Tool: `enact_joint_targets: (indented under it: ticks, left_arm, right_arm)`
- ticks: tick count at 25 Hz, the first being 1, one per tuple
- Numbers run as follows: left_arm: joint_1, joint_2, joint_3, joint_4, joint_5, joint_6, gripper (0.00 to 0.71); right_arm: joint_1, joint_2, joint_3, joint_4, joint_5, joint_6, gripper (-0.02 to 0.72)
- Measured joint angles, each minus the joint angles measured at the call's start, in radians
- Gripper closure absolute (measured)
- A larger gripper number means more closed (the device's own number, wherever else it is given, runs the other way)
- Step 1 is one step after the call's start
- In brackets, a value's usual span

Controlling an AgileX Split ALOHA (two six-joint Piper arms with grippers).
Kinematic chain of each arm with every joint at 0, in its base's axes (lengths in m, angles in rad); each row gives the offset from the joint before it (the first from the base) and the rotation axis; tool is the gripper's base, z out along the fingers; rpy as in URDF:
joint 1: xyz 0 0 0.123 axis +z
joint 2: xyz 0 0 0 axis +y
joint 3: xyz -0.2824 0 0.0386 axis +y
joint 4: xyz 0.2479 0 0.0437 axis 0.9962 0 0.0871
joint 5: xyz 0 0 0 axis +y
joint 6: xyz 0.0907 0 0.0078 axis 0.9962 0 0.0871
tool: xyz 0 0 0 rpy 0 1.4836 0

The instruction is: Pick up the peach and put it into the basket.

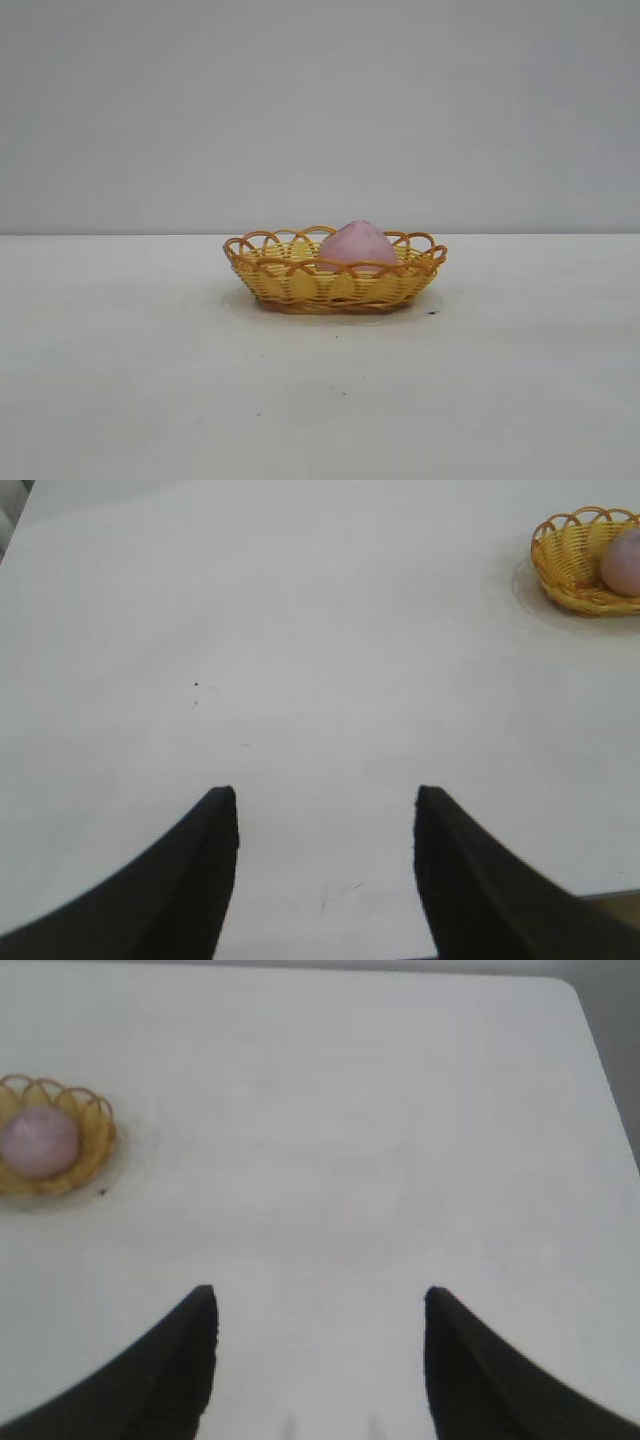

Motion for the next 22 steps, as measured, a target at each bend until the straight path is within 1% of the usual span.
enact_joint_targets:
  ticks: [2, 5, 7, 11, 15, 22]
  left_arm:
    - [0.0, 0.0, 0.0, 0.0, 0.0, 0.0, 0.319]
    - [0.0, 0.0, 0.0, 0.0, 0.0, 0.0, 0.319]
    - [0.0, 0.0, 0.0, 0.0, 0.0, 0.0, 0.319]
    - [0.0, 0.0, 0.0, 0.0, 0.0, 0.0, 0.319]
    - [0.0, 0.0, 0.0, 0.0, 0.0, 0.0, 0.319]
    - [0.0, 0.0, 0.0, 0.0, 0.0, 0.0, 0.319]
  right_arm:
    - [0.0, -0.088, 0.002, -0.002, 0.051, 0.0, 0.314]
    - [0.0, -0.22, 0.041, -0.005, 0.065, 0.0, 0.314]
    - [0.0, -0.293, 0.103, 0.0, 0.064, 0.0, 0.314]
    - [0.0, -0.386, 0.233, 0.039, 0.044, -0.004, 0.314]
    - [0.0, -0.436, 0.247, 0.06, 0.041, -0.033, 0.314]
    - [0.0, -0.451, 0.247, 0.067, 0.039, -0.049, 0.314]
